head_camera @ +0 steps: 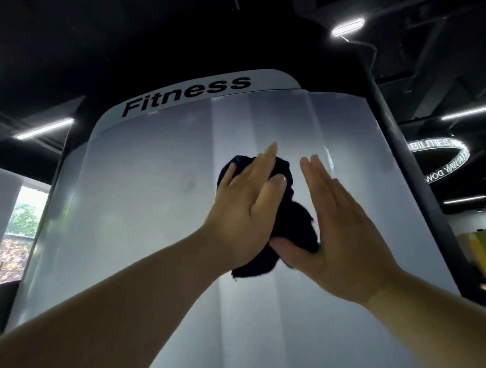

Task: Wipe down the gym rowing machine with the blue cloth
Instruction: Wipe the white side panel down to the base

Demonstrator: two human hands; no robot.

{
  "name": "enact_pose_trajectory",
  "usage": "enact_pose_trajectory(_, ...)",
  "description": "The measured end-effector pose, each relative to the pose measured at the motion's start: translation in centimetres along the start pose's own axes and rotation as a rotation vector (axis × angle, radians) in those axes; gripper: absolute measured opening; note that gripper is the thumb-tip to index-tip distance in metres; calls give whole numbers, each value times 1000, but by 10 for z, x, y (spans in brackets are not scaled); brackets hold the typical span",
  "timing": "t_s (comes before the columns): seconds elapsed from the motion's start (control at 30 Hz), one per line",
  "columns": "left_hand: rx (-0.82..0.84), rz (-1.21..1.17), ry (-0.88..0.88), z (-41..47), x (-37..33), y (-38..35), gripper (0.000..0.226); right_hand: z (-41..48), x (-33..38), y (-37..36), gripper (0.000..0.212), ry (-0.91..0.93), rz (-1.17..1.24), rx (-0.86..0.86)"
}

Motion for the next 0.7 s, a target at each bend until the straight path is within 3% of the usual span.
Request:
enact_pose_trajectory(0.03,73,-175,101,4,3,-3,43,1,3,2,96,13,-30,-22)
enact_pose_trajectory(0.1,32,-462,219,7,6,9,33,8,16,3,94,58,-103,-68)
enact_pose_trajectory(0.17,-266,-723,218,-4,12,47,25,18,37,-8,84,108,-114,-53)
enact_pose_trajectory(0.23,-612,-687,236,-31,29,91,22,31,63,-23,71,165,-98,-27)
enact_pose_trajectory(0.3,-702,-479,238,-43,38,111,26,40,78,-25,58,242,-144,-68)
enact_pose_trajectory(0.37,-573,-261,240,-45,44,103,29,48,52,-5,47,182,-158,-180)
enact_pose_trajectory(0.43,-388,-2,177,-48,41,77,34,52,-13,25,46,-112,-88,-272)
enact_pose_trajectory(0.5,-290,223,16,-47,23,52,41,41,-58,36,45,-340,15,-237)
enact_pose_trajectory(0.6,-194,462,-133,-35,8,26,52,18,-29,21,55,-139,-11,-54)
enact_pose_trajectory(0.7,-156,536,-102,-28,14,16,59,3,-13,19,61,91,-78,63)
Point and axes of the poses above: each hand's wrist, its own z-axis towards the middle knuckle, its own y-axis out of the back of the hand, x = y × z, the point moved 10 cm from there along z, towards the middle knuckle, and after that the axes turned 1 degree about -z, right-handed, at the moved point
